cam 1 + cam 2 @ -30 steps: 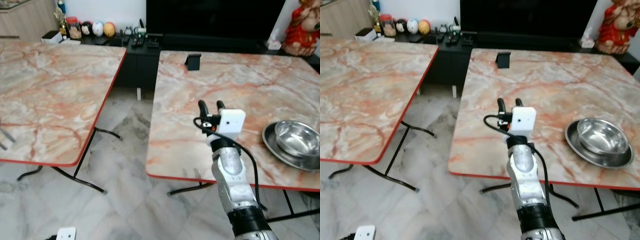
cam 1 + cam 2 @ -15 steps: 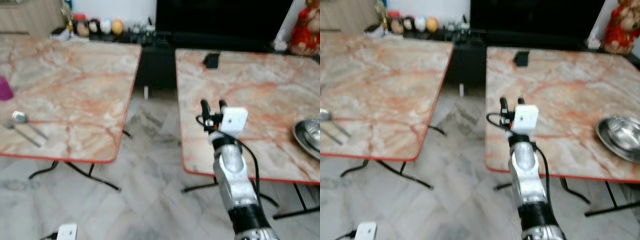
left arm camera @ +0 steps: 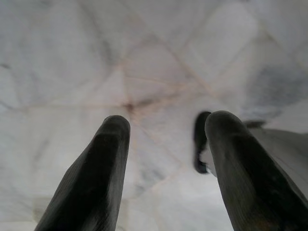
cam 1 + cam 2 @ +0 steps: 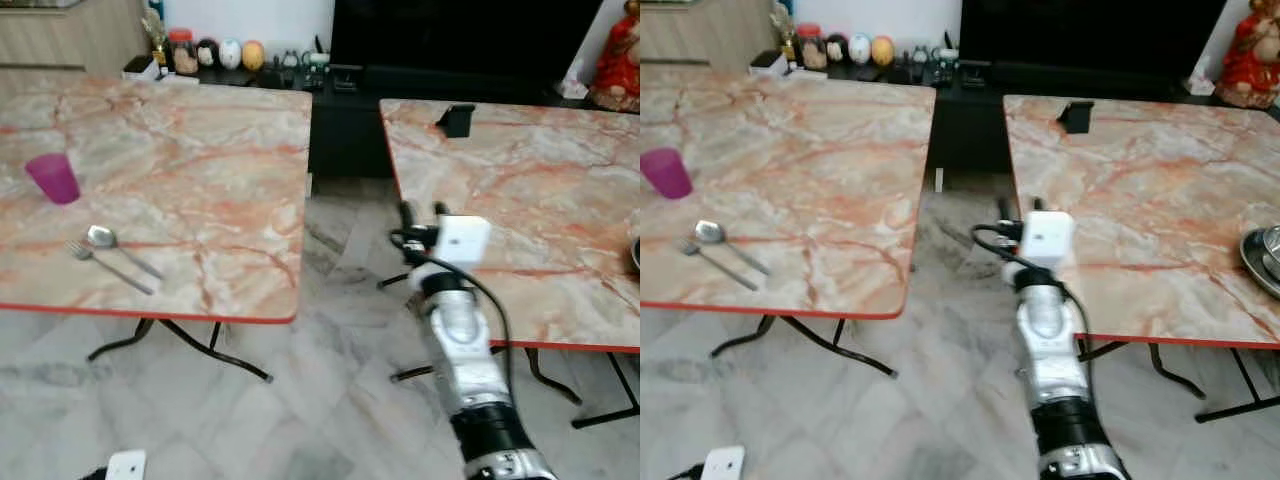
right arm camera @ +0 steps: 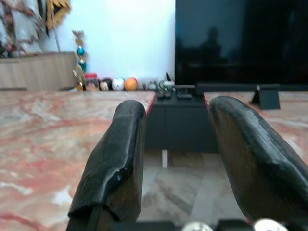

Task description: Setting the table

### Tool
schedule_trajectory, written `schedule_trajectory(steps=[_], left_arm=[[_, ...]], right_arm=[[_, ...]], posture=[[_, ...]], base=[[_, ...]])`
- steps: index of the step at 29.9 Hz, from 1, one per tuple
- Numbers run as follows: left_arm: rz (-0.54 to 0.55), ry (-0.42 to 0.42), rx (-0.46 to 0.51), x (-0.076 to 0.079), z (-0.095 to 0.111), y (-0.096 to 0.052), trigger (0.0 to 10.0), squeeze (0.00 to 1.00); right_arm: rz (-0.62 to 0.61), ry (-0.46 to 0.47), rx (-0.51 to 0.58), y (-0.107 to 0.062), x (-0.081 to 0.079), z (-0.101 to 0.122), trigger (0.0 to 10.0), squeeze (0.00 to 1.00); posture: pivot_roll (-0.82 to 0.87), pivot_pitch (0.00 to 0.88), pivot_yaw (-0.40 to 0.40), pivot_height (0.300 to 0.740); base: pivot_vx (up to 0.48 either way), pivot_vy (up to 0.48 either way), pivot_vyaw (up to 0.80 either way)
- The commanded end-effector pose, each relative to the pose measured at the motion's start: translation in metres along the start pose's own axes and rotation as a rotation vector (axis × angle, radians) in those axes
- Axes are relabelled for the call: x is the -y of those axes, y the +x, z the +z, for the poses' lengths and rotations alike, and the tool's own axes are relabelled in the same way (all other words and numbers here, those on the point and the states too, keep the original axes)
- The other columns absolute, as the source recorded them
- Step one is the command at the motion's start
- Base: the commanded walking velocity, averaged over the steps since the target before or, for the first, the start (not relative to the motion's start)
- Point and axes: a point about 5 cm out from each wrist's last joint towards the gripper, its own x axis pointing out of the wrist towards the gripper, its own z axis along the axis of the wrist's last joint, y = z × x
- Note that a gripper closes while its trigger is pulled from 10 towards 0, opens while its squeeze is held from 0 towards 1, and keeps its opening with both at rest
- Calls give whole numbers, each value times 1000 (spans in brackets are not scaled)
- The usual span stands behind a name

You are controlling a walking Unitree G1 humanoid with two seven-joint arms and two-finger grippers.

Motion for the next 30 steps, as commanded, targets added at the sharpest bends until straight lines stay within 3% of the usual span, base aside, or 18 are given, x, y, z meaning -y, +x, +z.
schedule_trajectory(steps=[1,5,8,10,14,19,20,22,23,24,28,30], left_arm=[[-15,-2,-8,9,0,1,10000,0],[-19,-3,-6,12,0,2,10000,0],[-24,7,-4,14,1,2,10000,0],[-25,7,-3,15,1,2,10000,0],[-28,7,-4,16,1,2,10000,0],[-29,8,-5,17,1,2,10000,0],[-29,7,-5,17,1,2,10000,0],[-29,7,-7,17,0,2,10000,0],[-29,7,-7,17,0,2,10000,0],[-28,6,-6,17,0,2,10000,0],[-27,6,-7,16,-1,2,10000,0],[-25,6,-8,15,-1,2,10000,0]], right_arm=[[-55,-21,-14,-2,19,-4,10000,0],[-88,-39,-34,-4,29,-9,10000,0],[-175,-52,-115,-11,50,-27,10000,0],[-183,-50,-126,-12,53,-30,10000,0],[-193,-65,-243,-25,71,-53,10000,0],[-224,-87,-330,-38,81,-72,10000,0],[-233,-89,-371,-45,84,-80,10000,0],[-276,-18,-585,-80,90,-118,10000,0],[-276,-18,-585,-80,90,-118,10000,0],[-290,-13,-662,-95,91,-130,10000,0],[-287,-2,-776,-120,89,-146,10000,0],[-273,5,-792,-124,87,-149,10000,0]], posture=[[-8,0,-35,740],[-8,0,-35,740],[-7,0,-37,740],[-7,0,-37,740],[-8,0,-37,740],[-8,0,-39,740],[-8,0,-39,740],[-5,0,-39,740],[-5,0,-39,740],[-1,0,-39,740],[3,0,-38,740],[4,0,-38,740]], base=[[0,352,0],[0,324,0],[0,0,0],[0,0,0],[0,0,0],[0,0,0],[0,0,0],[0,0,0],[0,0,0],[0,0,0],[0,0,0],[0,0,0]])
